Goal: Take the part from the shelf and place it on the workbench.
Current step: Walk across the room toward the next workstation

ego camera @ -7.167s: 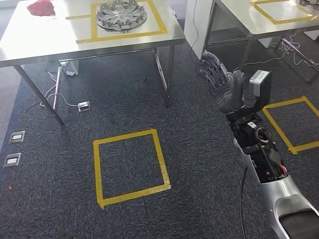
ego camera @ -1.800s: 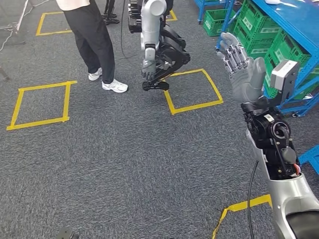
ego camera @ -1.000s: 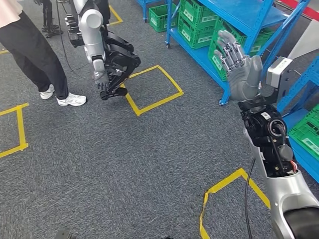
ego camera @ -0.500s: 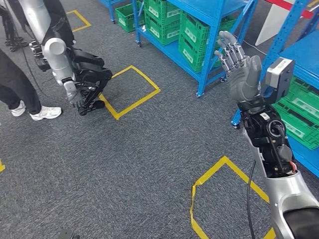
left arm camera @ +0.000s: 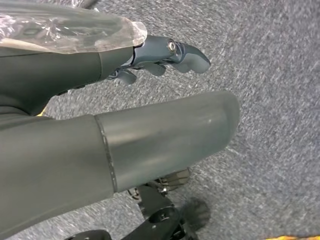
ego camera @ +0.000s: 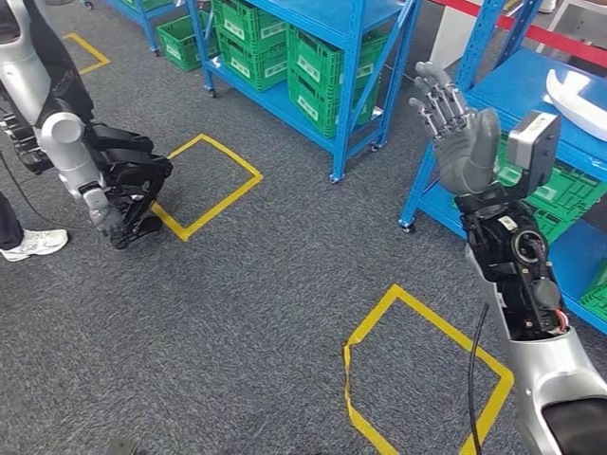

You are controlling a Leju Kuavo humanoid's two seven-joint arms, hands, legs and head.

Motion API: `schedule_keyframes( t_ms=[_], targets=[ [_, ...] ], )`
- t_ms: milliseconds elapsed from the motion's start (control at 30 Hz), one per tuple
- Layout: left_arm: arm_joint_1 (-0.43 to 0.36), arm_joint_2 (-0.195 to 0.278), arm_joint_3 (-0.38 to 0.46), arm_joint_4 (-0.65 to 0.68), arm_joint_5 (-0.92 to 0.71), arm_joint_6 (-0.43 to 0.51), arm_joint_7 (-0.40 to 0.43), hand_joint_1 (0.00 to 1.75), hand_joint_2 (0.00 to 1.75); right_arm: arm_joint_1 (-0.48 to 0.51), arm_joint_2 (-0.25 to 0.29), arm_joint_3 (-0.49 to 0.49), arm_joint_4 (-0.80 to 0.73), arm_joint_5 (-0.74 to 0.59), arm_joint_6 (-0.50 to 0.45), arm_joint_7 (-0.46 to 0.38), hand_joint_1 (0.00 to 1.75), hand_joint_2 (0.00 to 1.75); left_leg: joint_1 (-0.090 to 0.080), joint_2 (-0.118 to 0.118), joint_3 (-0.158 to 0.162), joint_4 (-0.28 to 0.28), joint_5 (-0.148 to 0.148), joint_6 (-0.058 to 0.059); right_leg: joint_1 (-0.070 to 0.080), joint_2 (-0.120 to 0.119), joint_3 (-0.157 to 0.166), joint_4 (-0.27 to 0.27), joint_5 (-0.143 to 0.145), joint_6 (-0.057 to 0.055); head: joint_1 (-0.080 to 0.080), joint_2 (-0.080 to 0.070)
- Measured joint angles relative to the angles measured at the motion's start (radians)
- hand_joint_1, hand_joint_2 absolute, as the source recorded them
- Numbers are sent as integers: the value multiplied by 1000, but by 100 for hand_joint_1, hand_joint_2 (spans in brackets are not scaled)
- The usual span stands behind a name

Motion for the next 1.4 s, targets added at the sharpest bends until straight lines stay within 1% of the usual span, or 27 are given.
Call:
schedule_keyframes(
  t_ms=[67,100,133,167,233,300,367,433,500,567,600,633,667,733,767,800,867,900,967,1033,1100,1133,1167,1200,1267,1333,1400],
  targets=[
    [5,0,0,0,2,0,0,0,0,4,0,1,0,2,-4,2,0,0,0,24,0,1,-1,1,-5,-27,-56,126,-50,7,5,0],
    [7,0,0,0,2,0,0,0,0,6,0,1,0,3,-5,4,0,0,0,36,0,1,-3,0,-8,-32,-64,144,-49,10,7,0],
    [8,0,0,0,3,0,0,0,0,7,0,1,-1,3,-7,4,0,0,1,47,1,3,-5,-1,-11,-38,-51,121,-28,12,10,0],
    [8,0,0,0,3,0,0,0,0,7,0,1,-1,3,-8,4,0,0,2,57,2,5,-8,-5,-14,-48,-18,58,7,15,13,0],
    [8,1,0,0,4,0,0,0,0,5,0,1,-4,4,-9,5,0,0,1,75,3,14,-16,-16,-12,-87,54,-85,60,17,19,0],
    [8,3,0,0,5,0,-1,0,0,3,0,1,-6,4,-9,6,0,0,-4,91,4,21,-22,-26,-6,-101,79,-142,70,7,18,0],
    [7,3,0,0,6,0,-1,0,0,3,0,0,-8,4,-9,7,0,0,-5,107,6,23,-25,-34,-5,-75,76,-143,73,-9,10,0],
    [7,2,0,0,6,0,-1,0,0,1,0,0,-15,4,-9,8,0,0,0,76,-5,56,-51,-44,-8,-54,76,-144,78,-20,2,0],
    [9,1,0,0,6,0,-2,0,0,0,0,0,-21,4,-9,9,0,0,4,24,-55,170,-113,-51,-10,-35,75,-145,81,-27,-6,0],
    [12,1,0,0,6,0,-3,0,0,1,0,1,-22,4,-9,12,0,0,4,8,-125,308,-167,-51,-8,-14,73,-145,84,-32,-11,0],
    [14,1,0,0,6,0,-3,0,0,1,0,1,-22,4,-9,13,0,0,4,7,-144,340,-168,-49,-6,0,72,-145,85,-33,-12,0],
    [16,1,0,0,6,0,-3,0,0,1,0,1,-23,4,-9,15,0,0,3,5,-143,328,-149,-45,-4,13,72,-145,85,-34,-12,0],
    [16,1,0,0,6,0,-4,0,0,0,0,1,-24,4,-9,17,0,0,2,-1,-123,277,-114,-38,-3,26,72,-145,86,-34,-13,0],
    [16,3,0,0,6,0,-5,0,0,-1,0,0,-27,4,-9,19,0,0,0,-36,-55,126,-43,-24,-2,51,71,-145,88,-32,-14,0],
    [15,5,0,0,6,0,-6,0,0,-1,0,0,-29,4,-9,19,0,0,-2,-51,-29,71,-23,-20,-1,62,69,-144,90,-30,-14,0],
    [13,6,0,0,6,0,-6,0,0,-2,0,0,-30,4,-9,20,0,0,-4,-59,-15,41,-15,-18,-2,72,67,-144,91,-27,-14,0],
    [10,7,0,0,6,0,-7,0,0,-1,0,0,-31,4,-9,21,0,0,-6,-45,-11,29,-13,-15,-4,92,63,-148,96,-16,-13,0],
    [7,6,0,0,6,0,-7,0,0,-1,-1,-1,-33,4,-9,21,0,0,-5,-33,-9,23,-9,-11,-4,89,61,-145,94,-11,-13,0],
    [5,4,0,0,5,0,-7,0,0,-4,-3,-3,-36,4,-10,23,0,0,-1,-10,-4,8,-1,-2,0,43,38,-95,58,-2,-4,0],
    [6,4,0,0,5,0,-7,0,0,-7,-5,-4,-36,4,-10,25,0,0,0,12,-4,3,2,3,-1,-14,-13,26,-13,6,5,0],
    [9,4,0,0,4,0,-7,0,0,-5,-5,-4,-36,4,-9,25,0,0,0,31,-5,3,1,3,-5,-30,-65,148,-67,13,8,0],
    [9,3,0,0,3,0,-7,0,0,-5,-5,-4,-35,4,-8,24,0,0,0,43,-6,4,1,3,-9,-34,-76,178,-74,16,10,0],
    [8,3,0,0,2,0,-7,0,0,-6,-5,-4,-34,4,-7,23,0,0,1,53,-6,6,-1,0,-12,-38,-63,162,-58,20,12,0],
    [6,2,0,0,1,0,-7,0,0,-10,-5,-4,-33,4,-5,22,0,0,3,65,-6,8,-3,-3,-16,-45,-34,111,-28,24,15,0],
    [3,2,0,0,1,0,-6,0,0,-22,-5,-5,-31,4,-4,20,0,0,3,84,-6,19,-11,-15,-17,-81,50,-46,38,32,20,0],
    [0,4,0,0,1,0,-6,0,0,-32,-6,-6,-29,4,-4,19,0,0,-3,97,-7,30,-16,-26,-15,-103,88,-128,58,23,20,0],
    [-2,4,0,0,0,0,-6,0,0,-35,-6,-6,-28,4,-3,19,0,0,-5,114,-5,32,-17,-32,-13,-83,85,-131,57,5,11,0]
  ],
)
